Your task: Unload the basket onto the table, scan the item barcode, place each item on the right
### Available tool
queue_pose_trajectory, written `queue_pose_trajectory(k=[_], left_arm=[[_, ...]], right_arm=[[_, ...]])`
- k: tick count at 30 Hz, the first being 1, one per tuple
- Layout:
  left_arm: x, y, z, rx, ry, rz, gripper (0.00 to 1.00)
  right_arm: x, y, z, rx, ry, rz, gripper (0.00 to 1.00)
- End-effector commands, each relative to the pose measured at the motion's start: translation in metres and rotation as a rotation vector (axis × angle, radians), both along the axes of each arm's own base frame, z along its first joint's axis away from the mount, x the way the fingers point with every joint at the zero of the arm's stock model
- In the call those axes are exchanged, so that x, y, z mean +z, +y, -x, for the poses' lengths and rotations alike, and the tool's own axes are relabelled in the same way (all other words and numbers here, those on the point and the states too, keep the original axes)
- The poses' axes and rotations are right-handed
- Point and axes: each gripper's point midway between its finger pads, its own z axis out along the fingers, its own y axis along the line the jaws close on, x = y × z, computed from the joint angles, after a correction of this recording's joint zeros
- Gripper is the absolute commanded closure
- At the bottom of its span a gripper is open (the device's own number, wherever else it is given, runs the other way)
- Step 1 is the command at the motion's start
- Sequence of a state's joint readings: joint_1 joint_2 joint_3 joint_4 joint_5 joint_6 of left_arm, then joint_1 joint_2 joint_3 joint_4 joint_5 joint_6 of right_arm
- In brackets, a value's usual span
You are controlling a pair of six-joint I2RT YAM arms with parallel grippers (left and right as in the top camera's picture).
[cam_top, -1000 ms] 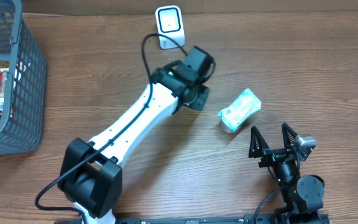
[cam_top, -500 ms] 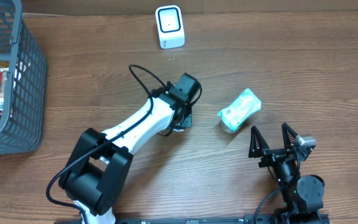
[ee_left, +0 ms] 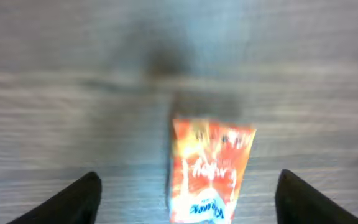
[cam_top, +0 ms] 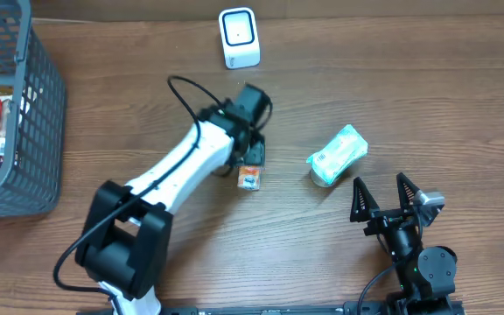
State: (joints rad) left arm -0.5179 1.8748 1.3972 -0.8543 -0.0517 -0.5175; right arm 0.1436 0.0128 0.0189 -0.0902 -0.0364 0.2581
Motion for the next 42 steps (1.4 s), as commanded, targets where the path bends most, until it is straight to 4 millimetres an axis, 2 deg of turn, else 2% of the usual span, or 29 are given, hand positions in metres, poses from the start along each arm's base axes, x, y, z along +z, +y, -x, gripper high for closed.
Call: queue_pose_trajectory(k=[1, 4, 7, 15, 26, 32, 42], left_arm=[[0.016, 0.006, -0.004, -0.002, -0.007, 0.027, 0.31], [0.006, 0.011, 0.003, 0.002, 0.026, 0.014, 0.45], [-0.011, 0.007, 0.016, -0.009, 0.075, 0.044, 0.53], [-0.030, 0.003, 0.021, -0.019, 0.078, 0.068, 0.62], [-0.039, -0.012, 0.029, -0.063, 0.086, 0.060, 0.61], [-0.041, -0.012, 0.027, -0.063, 0.080, 0.055, 0.61], [-0.042, 0.000, 0.023, -0.015, 0.063, 0.001, 0.62]], right_arm=[[-0.002, -0.004, -0.001, -0.021, -0.002, -0.001, 0.00], [-0.002, -0.004, -0.001, -0.021, -0.002, -0.001, 0.00], [-0.002, -0.004, -0.001, -0.021, -0.002, -0.001, 0.00], [-0.002, -0.004, -0.001, -0.021, -0.002, -0.001, 0.00], [-0.002, -0.004, -0.001, -0.021, -0.002, -0.001, 0.00], [-0.002, -0.004, -0.001, -0.021, -0.002, -0.001, 0.00], [-0.002, -0.004, -0.001, -0.021, -0.002, -0.001, 0.00]])
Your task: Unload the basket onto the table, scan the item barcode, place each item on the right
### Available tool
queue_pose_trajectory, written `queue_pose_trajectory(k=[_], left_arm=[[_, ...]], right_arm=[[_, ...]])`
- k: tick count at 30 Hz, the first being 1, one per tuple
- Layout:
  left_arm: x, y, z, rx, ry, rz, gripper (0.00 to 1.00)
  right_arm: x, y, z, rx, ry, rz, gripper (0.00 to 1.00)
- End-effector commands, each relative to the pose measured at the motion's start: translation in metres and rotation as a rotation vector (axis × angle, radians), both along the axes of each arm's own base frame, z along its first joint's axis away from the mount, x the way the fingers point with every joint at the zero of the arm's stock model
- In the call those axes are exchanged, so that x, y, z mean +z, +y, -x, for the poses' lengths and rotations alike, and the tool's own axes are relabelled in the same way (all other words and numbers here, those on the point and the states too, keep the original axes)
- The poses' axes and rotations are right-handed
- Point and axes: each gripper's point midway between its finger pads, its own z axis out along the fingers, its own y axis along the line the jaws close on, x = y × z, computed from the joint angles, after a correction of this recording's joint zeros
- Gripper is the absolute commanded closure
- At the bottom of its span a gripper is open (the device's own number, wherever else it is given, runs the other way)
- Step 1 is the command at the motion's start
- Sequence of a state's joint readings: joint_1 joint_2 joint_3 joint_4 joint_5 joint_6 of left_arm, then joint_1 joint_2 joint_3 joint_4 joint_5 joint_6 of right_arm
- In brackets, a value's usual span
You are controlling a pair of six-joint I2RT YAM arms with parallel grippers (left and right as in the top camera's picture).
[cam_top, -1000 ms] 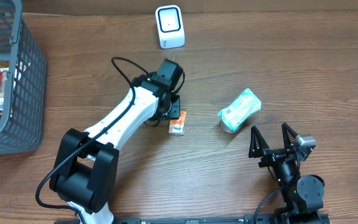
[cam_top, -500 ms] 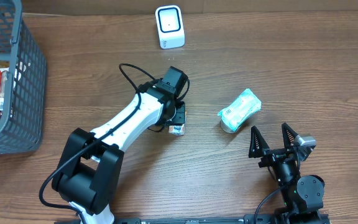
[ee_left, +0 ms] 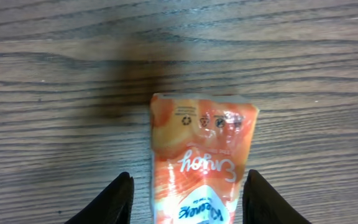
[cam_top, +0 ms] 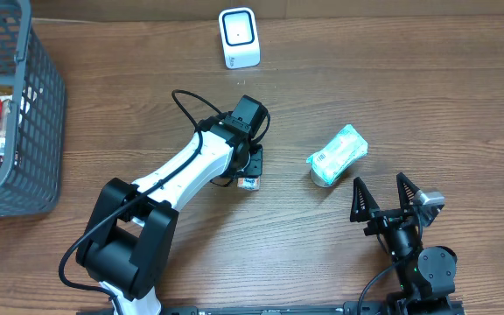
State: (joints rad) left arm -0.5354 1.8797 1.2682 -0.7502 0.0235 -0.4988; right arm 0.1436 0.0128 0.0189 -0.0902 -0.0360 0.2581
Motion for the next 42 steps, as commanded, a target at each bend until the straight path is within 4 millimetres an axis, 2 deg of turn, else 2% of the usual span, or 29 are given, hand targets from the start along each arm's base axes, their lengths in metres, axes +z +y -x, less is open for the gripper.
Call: queue_pose_trajectory(k=[1, 7, 12, 17, 24, 38, 42], left_arm=[[-0.007, 0.010, -0.001, 0.046, 0.003, -0.042, 0.62], [-0.008, 0.008, 0.000, 0.046, 0.011, -0.038, 0.63], [-0.019, 0.009, 0.006, 0.043, 0.039, -0.050, 0.63], [-0.032, -0.002, 0.009, 0.030, 0.080, -0.004, 0.64], [-0.030, -0.013, 0.007, 0.017, 0.078, 0.052, 0.63], [-0.029, -0.014, 0.009, 0.003, 0.086, 0.056, 0.65], [-0.015, -0.014, -0.003, -0.011, 0.074, 0.101, 0.55]], right_arm=[[-0.002, -0.004, -0.001, -0.020, -0.002, -0.001, 0.00], [-0.002, -0.004, -0.001, -0.020, -0.002, -0.001, 0.00], [-0.002, -0.004, -0.001, -0.020, -0.002, -0.001, 0.00], [-0.002, -0.004, -0.001, -0.020, -0.002, -0.001, 0.00], [-0.002, -0.004, -0.001, -0.020, -0.002, -0.001, 0.00], [-0.002, -0.004, -0.001, -0.020, -0.002, -0.001, 0.00], [-0.002, -0.004, -0.001, -0.020, -0.002, -0.001, 0.00]])
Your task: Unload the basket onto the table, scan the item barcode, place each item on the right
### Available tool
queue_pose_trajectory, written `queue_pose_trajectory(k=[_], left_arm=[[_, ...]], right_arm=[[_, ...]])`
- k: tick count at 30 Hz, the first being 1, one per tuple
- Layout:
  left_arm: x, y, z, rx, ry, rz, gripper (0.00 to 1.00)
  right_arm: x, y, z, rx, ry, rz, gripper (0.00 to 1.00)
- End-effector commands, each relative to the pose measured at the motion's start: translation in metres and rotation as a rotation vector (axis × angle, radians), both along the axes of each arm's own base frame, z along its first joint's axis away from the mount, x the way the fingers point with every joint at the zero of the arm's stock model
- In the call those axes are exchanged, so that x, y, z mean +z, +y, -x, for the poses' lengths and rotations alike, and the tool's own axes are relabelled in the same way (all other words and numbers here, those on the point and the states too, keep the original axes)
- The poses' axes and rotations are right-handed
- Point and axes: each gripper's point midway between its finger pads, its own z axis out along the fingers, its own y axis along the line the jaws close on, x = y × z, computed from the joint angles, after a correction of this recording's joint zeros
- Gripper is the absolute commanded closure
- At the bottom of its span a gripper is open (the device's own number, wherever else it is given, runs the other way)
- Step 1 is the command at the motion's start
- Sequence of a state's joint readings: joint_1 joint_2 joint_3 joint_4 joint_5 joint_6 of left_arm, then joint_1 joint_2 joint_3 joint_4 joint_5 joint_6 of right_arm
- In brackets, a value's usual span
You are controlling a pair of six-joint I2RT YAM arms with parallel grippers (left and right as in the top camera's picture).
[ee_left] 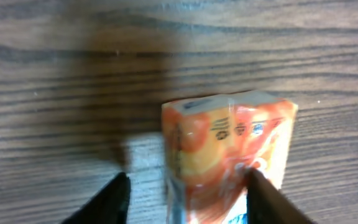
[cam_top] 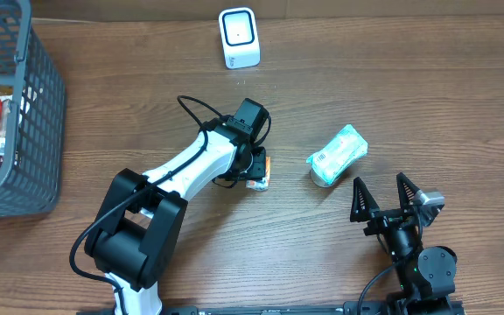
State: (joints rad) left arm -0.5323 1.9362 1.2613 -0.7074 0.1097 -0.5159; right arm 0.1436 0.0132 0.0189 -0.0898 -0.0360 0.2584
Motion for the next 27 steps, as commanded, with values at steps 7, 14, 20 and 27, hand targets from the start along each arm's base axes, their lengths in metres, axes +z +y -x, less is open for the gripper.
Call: queue_pose_trajectory(k=[7, 14, 20, 27], left_arm=[[0.027, -0.005, -0.014, -0.023, 0.052, 0.143, 0.28], [0.027, -0.013, -0.008, -0.051, 0.059, 0.148, 0.00], [0.022, -0.014, -0.004, -0.056, 0.072, 0.134, 0.44], [0.020, -0.014, -0.003, -0.057, 0.071, 0.119, 0.44]], right_arm=[[-0.002, -0.004, -0.001, -0.020, -0.002, 0.000, 0.00], [-0.002, -0.004, -0.001, -0.020, -0.002, 0.000, 0.00], [-0.002, -0.004, -0.001, -0.020, -0.002, 0.000, 0.00], [-0.002, -0.004, -0.001, -0.020, -0.002, 0.000, 0.00]])
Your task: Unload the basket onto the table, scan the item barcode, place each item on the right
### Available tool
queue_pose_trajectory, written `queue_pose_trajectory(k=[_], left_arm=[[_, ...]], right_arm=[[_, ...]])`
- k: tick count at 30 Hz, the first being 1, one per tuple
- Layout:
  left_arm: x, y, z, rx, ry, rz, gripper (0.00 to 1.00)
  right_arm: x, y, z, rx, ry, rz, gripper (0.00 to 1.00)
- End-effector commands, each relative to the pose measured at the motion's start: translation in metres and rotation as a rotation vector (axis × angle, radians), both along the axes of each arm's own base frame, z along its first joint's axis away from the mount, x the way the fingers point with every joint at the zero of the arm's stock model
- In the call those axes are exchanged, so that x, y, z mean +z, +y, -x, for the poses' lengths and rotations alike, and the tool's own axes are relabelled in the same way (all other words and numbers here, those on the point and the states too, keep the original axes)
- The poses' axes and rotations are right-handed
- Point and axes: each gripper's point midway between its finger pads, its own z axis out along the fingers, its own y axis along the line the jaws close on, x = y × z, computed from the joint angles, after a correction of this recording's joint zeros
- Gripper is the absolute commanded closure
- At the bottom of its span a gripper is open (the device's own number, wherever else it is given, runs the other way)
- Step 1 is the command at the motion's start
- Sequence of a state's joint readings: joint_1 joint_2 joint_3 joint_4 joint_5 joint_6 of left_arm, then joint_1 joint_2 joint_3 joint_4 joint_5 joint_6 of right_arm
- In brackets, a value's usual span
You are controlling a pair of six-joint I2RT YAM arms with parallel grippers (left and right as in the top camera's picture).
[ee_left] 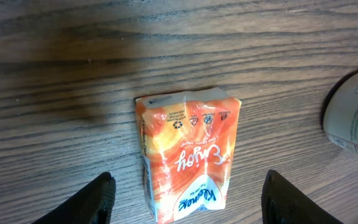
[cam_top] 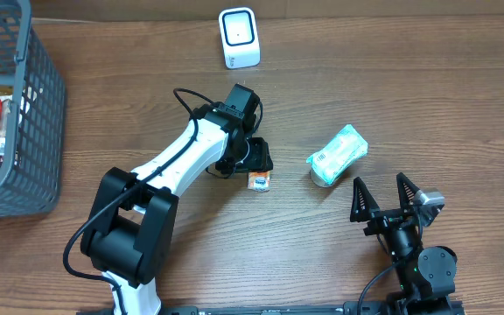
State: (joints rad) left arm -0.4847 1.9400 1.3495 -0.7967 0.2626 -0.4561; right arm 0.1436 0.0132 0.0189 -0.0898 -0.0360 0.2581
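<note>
A small orange Kleenex tissue packet lies flat on the wood table, printed face up; the overhead view shows it as the orange packet just below the left wrist. My left gripper hangs over it, open wide, with each finger well clear of the packet's sides. The white barcode scanner stands at the back of the table. My right gripper rests open at the front right, holding nothing.
A teal tissue pack lies right of the orange packet, its edge at the right border of the left wrist view as teal pack. A grey basket with several items stands at the far left.
The left fingers stood close against the tipped-up packet; now they are spread wide and the packet lies flat on the table, let go. The right arm has not moved.
My left gripper was open wide above the orange packet. Then its fingers stood close at the packet's sides. Then the packet was tipped on edge between them, a little further right. Now it lies flat again, free of the open fingers.
</note>
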Motion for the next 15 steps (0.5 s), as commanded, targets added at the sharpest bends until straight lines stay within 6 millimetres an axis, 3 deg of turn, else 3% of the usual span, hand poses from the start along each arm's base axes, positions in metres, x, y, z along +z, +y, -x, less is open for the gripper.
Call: queue_pose_trajectory(k=[1, 9, 15], left_arm=[[-0.0049, -0.0028, 0.0011, -0.014, 0.004, -0.019, 0.44], [-0.0094, 0.0010, 0.0034, 0.011, -0.027, -0.118, 0.50], [-0.0103, 0.0051, 0.0008, 0.038, -0.047, -0.159, 0.60]], right_arm=[[-0.0022, -0.0040, -0.0010, -0.020, -0.002, -0.001, 0.00], [-0.0022, -0.0040, -0.0010, -0.020, -0.002, -0.001, 0.00], [-0.0022, -0.0040, -0.0010, -0.020, -0.002, -0.001, 0.00]])
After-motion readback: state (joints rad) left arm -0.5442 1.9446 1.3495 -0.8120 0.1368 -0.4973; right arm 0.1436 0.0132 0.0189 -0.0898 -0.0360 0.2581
